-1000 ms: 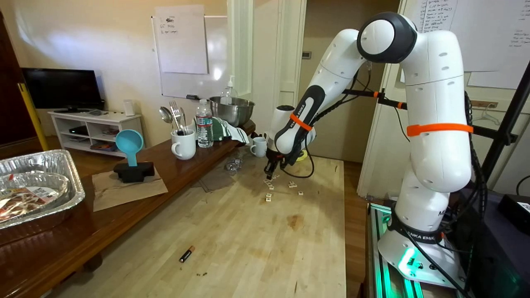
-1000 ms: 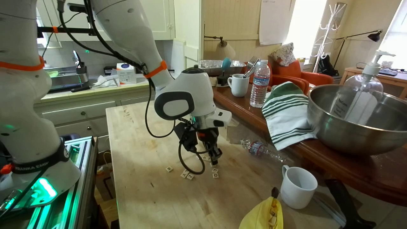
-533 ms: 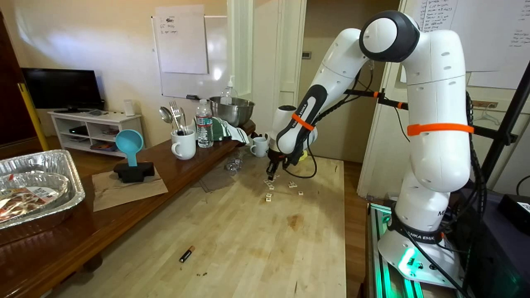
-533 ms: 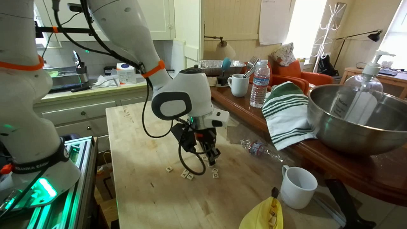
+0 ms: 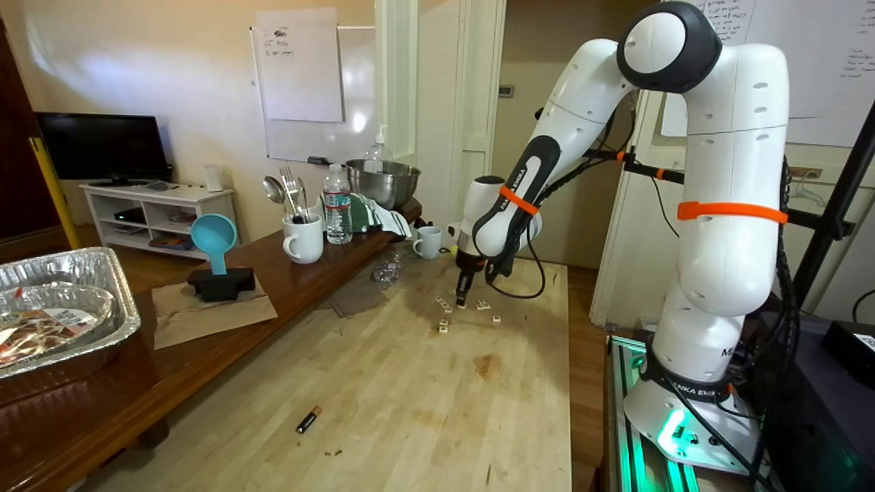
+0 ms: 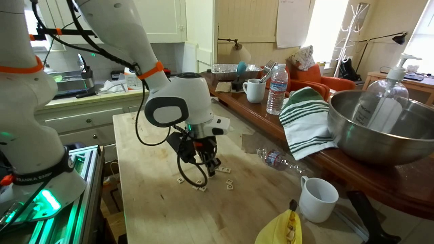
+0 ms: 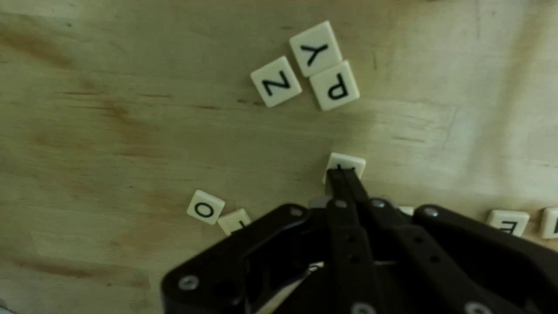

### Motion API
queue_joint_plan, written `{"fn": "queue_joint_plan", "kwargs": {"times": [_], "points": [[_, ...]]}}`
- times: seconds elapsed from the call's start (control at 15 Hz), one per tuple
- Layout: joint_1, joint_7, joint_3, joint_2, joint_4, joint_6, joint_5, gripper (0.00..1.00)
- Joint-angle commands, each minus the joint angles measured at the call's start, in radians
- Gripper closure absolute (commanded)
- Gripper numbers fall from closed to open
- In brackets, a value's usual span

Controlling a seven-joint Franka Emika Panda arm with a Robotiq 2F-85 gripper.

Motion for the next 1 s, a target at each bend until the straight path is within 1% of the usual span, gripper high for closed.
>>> {"fn": "queue_joint_plan", "kwargs": {"times": [0.0,0.53,0.67,0.93], "points": [[-0.007,-0.057,0.029,-0.010,-0.078,0.029,0.019,1.00],[0.027,-0.070,0.063,0.017,-0.050,0.043,0.017,1.00],[0.029,-0.078,0.082,0.021,-0.045,0.042,0.029,1.00],[0.037,-0.076,0.099,0.033,-0.035,0.058,0.021,1.00]]}}
